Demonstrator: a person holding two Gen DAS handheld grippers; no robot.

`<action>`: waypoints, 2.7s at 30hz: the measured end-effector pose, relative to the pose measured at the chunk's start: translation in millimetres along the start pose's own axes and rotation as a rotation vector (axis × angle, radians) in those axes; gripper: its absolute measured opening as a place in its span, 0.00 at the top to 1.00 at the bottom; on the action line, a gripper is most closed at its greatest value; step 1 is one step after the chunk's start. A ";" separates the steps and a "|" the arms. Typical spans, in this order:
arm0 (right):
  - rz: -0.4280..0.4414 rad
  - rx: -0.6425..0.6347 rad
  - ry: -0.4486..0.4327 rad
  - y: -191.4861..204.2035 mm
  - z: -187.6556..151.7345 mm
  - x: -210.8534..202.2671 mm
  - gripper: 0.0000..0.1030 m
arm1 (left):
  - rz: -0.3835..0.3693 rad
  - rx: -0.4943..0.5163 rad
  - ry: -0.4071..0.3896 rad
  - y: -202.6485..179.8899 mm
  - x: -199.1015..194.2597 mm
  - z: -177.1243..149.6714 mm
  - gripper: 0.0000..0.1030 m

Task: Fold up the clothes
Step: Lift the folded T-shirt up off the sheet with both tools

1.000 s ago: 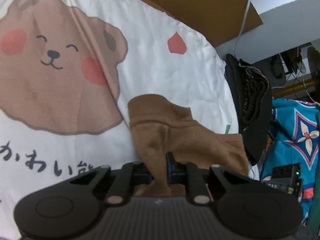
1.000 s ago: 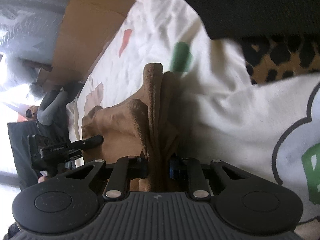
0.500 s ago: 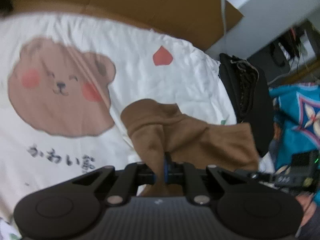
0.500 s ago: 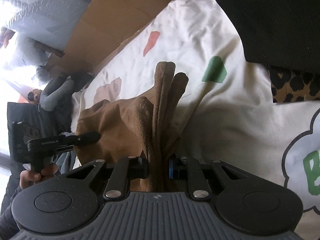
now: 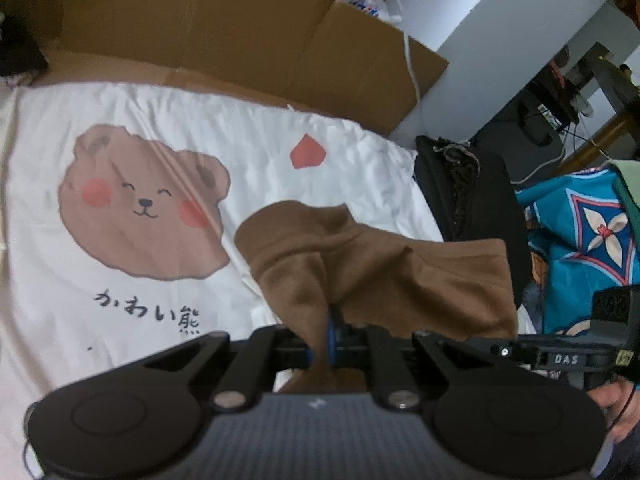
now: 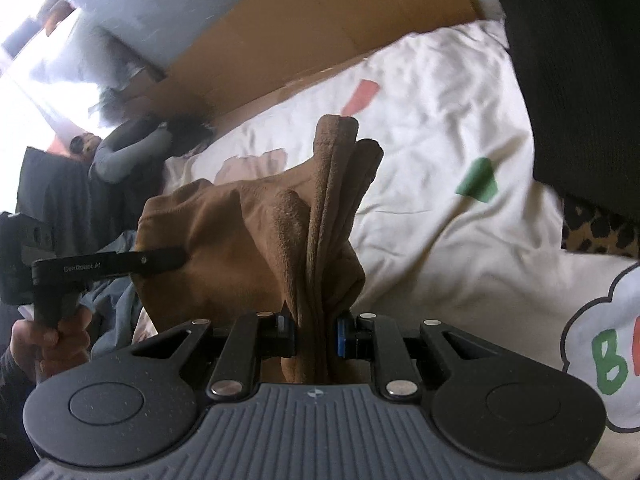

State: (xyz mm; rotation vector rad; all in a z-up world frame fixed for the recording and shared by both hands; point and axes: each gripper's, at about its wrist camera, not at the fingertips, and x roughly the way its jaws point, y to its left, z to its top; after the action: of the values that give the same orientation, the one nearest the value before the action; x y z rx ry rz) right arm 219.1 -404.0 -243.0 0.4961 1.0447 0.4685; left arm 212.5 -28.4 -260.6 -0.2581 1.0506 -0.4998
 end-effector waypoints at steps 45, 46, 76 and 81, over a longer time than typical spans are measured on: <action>0.002 -0.614 -0.078 265.9 34.8 -169.6 0.85 | 0.003 0.070 -0.475 -71.6 -275.1 -9.9 0.94; -0.007 -0.621 -0.084 271.0 35.6 -170.2 0.85 | 0.008 0.071 -0.482 -71.8 -279.0 -8.7 0.94; -0.063 -0.558 -0.204 260.6 46.1 -204.4 0.85 | -0.028 0.139 -0.463 -112.4 -268.4 33.9 0.94; -0.103 -0.514 -0.254 240.5 51.4 -233.6 0.85 | -0.084 0.173 -0.456 -137.1 -253.7 48.9 0.94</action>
State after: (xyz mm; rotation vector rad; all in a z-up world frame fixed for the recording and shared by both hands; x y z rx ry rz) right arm 134.8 -357.2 82.3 0.0404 0.6669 0.5445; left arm 117.0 -18.4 15.6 -0.2482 0.5511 -0.5714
